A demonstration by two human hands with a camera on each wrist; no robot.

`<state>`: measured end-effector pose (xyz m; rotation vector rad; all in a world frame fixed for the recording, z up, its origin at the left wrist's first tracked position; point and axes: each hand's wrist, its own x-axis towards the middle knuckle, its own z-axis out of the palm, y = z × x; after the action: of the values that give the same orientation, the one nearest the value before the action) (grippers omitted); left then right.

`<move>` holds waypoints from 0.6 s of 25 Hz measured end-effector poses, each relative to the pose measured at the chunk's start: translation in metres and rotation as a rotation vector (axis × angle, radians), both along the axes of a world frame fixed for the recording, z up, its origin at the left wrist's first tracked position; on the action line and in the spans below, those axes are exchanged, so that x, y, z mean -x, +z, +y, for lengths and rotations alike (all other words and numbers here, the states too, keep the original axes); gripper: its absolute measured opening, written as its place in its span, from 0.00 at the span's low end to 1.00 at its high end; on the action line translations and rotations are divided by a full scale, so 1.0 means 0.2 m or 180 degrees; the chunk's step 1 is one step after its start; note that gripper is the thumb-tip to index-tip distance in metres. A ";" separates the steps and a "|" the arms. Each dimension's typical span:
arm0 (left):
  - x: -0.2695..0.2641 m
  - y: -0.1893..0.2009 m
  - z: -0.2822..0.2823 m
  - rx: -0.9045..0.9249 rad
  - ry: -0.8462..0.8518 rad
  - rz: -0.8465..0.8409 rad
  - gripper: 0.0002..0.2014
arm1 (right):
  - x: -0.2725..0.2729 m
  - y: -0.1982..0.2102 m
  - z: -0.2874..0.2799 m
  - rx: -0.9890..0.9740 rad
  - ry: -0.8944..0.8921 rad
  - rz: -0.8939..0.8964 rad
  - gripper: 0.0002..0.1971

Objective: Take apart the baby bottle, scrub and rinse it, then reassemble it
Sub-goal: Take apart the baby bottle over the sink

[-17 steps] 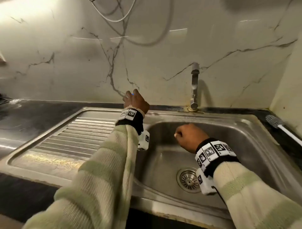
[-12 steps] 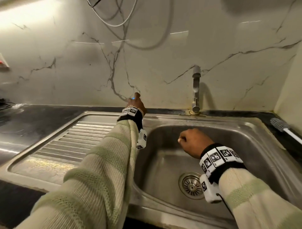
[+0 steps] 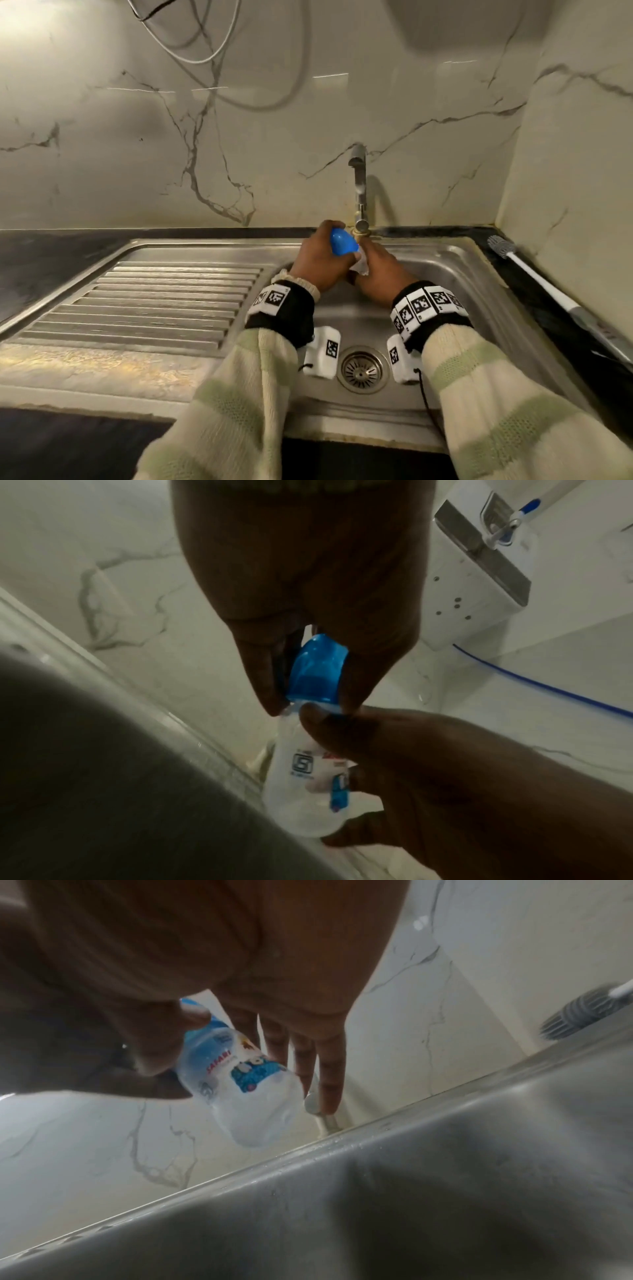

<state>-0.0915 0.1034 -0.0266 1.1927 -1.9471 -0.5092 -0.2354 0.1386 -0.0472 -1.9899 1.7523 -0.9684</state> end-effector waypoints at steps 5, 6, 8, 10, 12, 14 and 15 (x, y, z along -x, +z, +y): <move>0.05 -0.12 0.03 -0.0555 -0.0345 0.0457 0.25 | 0.11 -0.05 0.08 -0.0238 -0.0031 -0.0056 0.25; 0.05 -0.12 0.02 -0.0573 -0.0335 0.0508 0.24 | 0.12 -0.05 0.08 -0.0207 -0.0011 -0.0163 0.25; 0.04 -0.13 0.00 -0.0560 -0.0253 0.0516 0.24 | 0.11 -0.05 0.08 -0.0183 0.0057 -0.0346 0.23; 0.04 -0.13 -0.02 -0.0532 -0.0133 0.0505 0.23 | 0.10 -0.05 0.08 -0.0176 0.0118 -0.0407 0.21; 0.05 -0.13 -0.02 -0.0476 0.0040 0.0480 0.23 | 0.09 -0.04 0.07 -0.0171 0.0131 -0.0371 0.22; 0.07 -0.13 -0.02 -0.0472 0.0252 0.0472 0.25 | 0.08 -0.03 0.05 -0.0084 0.0083 -0.0186 0.24; 0.08 -0.13 -0.02 -0.0497 0.0364 0.0468 0.26 | 0.07 -0.03 0.04 0.0006 0.0037 -0.0003 0.25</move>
<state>-0.1074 0.0984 -0.0528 1.3175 -1.7297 -0.6790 -0.2497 0.1463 -0.0530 -1.9981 1.7380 -0.9674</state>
